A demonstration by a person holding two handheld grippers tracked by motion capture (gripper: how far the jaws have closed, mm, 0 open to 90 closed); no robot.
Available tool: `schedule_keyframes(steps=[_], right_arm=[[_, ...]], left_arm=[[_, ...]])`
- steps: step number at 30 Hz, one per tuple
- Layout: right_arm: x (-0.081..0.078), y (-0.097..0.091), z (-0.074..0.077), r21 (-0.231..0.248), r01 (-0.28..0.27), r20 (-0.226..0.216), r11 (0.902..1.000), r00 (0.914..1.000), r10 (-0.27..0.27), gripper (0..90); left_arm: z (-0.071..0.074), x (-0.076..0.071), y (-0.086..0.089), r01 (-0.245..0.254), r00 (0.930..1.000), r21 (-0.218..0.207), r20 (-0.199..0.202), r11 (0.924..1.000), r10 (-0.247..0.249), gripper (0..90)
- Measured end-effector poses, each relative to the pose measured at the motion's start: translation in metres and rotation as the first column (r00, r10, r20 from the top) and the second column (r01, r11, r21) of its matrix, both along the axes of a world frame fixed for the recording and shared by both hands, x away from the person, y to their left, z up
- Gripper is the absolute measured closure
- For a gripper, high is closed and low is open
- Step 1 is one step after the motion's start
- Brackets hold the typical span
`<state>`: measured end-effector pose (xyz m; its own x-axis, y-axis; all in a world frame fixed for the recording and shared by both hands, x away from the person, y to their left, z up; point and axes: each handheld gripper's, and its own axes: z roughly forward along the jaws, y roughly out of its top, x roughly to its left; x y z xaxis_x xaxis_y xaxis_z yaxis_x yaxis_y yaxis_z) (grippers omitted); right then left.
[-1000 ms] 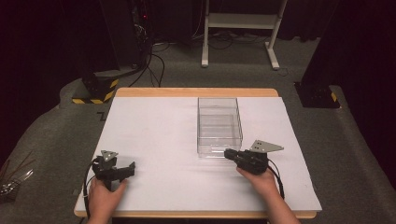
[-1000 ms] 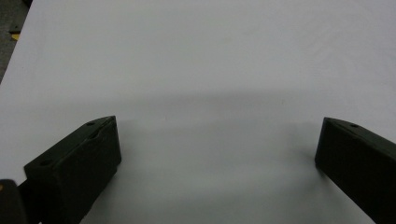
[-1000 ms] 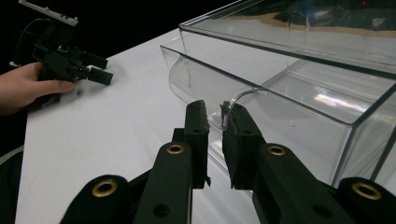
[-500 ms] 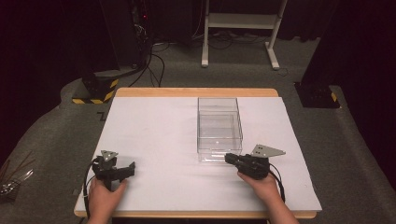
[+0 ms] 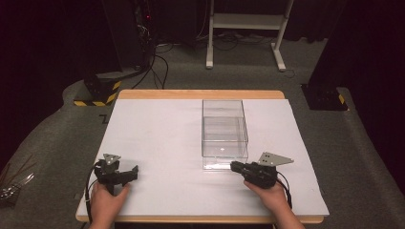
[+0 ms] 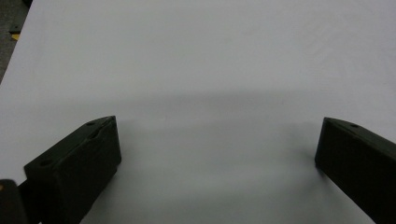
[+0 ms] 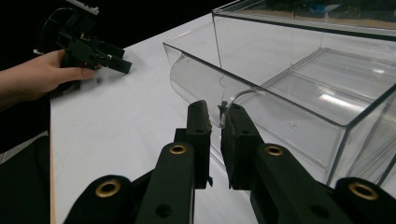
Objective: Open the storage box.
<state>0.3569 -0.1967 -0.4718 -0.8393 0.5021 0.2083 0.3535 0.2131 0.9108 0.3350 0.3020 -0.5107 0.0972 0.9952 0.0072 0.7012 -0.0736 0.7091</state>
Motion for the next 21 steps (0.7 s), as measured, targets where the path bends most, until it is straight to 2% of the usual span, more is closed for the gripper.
schedule_keyframes(steps=[8, 21], right_arm=[[-0.010, -0.001, -0.001, 0.001, -0.018, -0.002, 0.9998, 0.9998, 0.018, 83.1], [-0.034, -0.003, -0.001, -0.010, -0.050, -0.001, 0.9987, 0.9987, 0.050, 83.4]], left_arm=[[0.000, 0.000, 0.000, 0.000, 1.0000, 0.000, 0.000, 1.0000, 0.000, 0.4], [0.000, 0.000, 0.000, 0.000, 1.0000, 0.000, 0.000, 1.0000, 0.000, 0.4]])
